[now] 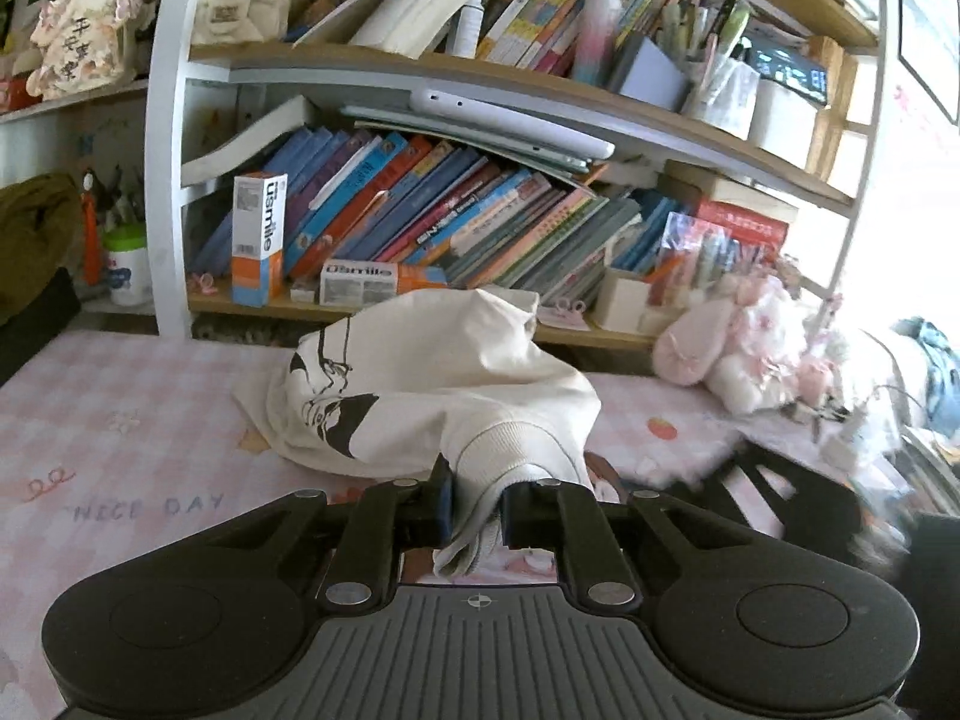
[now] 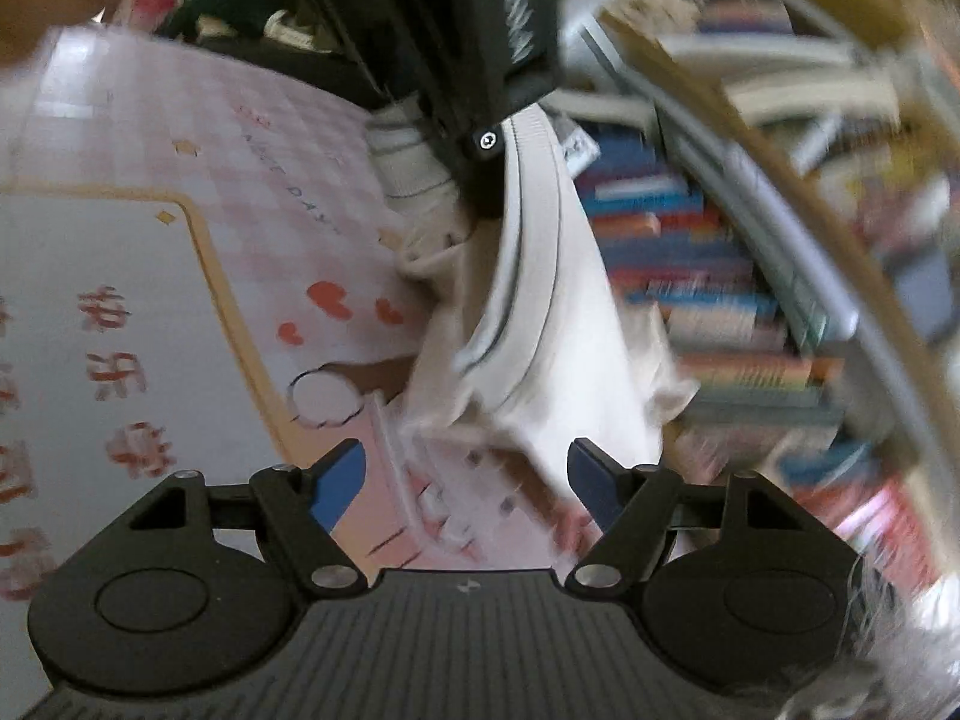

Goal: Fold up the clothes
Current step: 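Grasp the T-shirt shoulders with the left gripper while the right gripper grasps the other shoulder, then lift the T-shirt with both grippers and shake it open in the air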

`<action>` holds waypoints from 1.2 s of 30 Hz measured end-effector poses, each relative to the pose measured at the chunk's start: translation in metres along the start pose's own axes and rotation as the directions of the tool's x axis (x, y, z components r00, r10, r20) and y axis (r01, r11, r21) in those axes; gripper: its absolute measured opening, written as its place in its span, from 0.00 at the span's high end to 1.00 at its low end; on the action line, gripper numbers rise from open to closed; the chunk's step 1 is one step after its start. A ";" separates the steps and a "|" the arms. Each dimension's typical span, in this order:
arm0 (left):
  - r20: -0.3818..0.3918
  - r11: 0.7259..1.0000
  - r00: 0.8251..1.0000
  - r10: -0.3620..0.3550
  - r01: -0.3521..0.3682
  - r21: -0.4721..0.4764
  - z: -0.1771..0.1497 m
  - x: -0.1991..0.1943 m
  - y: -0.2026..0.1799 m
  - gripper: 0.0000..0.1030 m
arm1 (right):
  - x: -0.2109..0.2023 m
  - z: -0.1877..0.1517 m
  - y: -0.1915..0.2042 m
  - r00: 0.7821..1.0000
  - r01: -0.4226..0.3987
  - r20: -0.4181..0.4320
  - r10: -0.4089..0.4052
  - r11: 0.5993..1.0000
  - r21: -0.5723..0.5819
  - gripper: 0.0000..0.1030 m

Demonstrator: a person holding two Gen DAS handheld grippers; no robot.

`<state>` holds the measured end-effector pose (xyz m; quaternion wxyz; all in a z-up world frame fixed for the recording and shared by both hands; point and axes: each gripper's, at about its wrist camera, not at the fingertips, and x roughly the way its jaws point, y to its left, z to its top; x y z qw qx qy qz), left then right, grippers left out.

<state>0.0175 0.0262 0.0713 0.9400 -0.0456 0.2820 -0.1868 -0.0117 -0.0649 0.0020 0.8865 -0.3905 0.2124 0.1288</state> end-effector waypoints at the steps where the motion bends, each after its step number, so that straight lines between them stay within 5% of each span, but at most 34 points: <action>1: -0.002 1.000 1.000 -0.007 0.007 -0.004 -0.001 -0.005 0.002 0.87 | 0.004 0.005 0.004 1.000 0.016 0.011 -0.016 0.999 -0.033 0.30; 3: -0.006 1.000 1.000 -0.022 0.021 -0.013 -0.004 -0.016 0.007 0.87 | 0.012 0.012 0.006 0.999 0.037 0.027 -0.035 0.997 -0.071 0.33; 5: -0.002 1.000 1.000 -0.015 0.015 -0.011 -0.006 -0.023 0.015 0.87 | 0.016 0.019 0.002 0.998 0.044 0.041 -0.041 0.995 -0.093 0.49; 7: 0.001 1.000 1.000 0.011 -0.011 0.002 -0.007 -0.025 0.023 0.83 | 0.016 0.027 -0.005 0.998 0.047 0.055 -0.041 0.993 -0.108 0.90; 10: -0.026 0.999 0.999 0.027 -0.027 0.020 -0.018 -0.020 0.030 0.61 | 0.007 0.042 -0.032 0.996 0.052 0.077 -0.048 0.997 -0.060 0.91; 11: -0.038 0.999 0.999 0.030 -0.029 0.026 -0.023 -0.018 0.032 0.40 | 0.003 0.047 -0.042 0.995 0.059 0.089 -0.055 0.997 -0.043 0.91; 13: -0.061 0.999 0.998 0.035 -0.032 0.037 -0.032 -0.014 0.035 0.29 | -0.005 0.058 -0.058 0.991 0.070 0.112 -0.067 0.997 -0.017 0.91; 21: -0.093 0.991 0.995 0.028 -0.015 0.135 -0.057 0.007 0.003 0.28 | -0.019 0.095 -0.101 0.979 0.114 0.160 -0.123 0.992 0.061 0.91; 27: -0.026 0.990 1.000 -0.018 0.021 0.140 -0.051 0.018 -0.029 0.21 | -0.021 0.109 -0.127 0.988 0.027 0.148 -0.042 0.994 0.102 0.91; 35: -0.045 0.957 0.992 0.119 -0.103 0.270 -0.052 0.067 -0.060 0.22 | -0.022 0.124 -0.132 0.989 0.001 0.144 -0.016 0.995 0.104 0.91; 36: -0.041 0.960 0.989 0.140 -0.125 0.252 -0.052 0.068 -0.054 0.28 | -0.022 0.123 -0.132 0.990 0.008 0.137 -0.022 0.995 0.103 0.91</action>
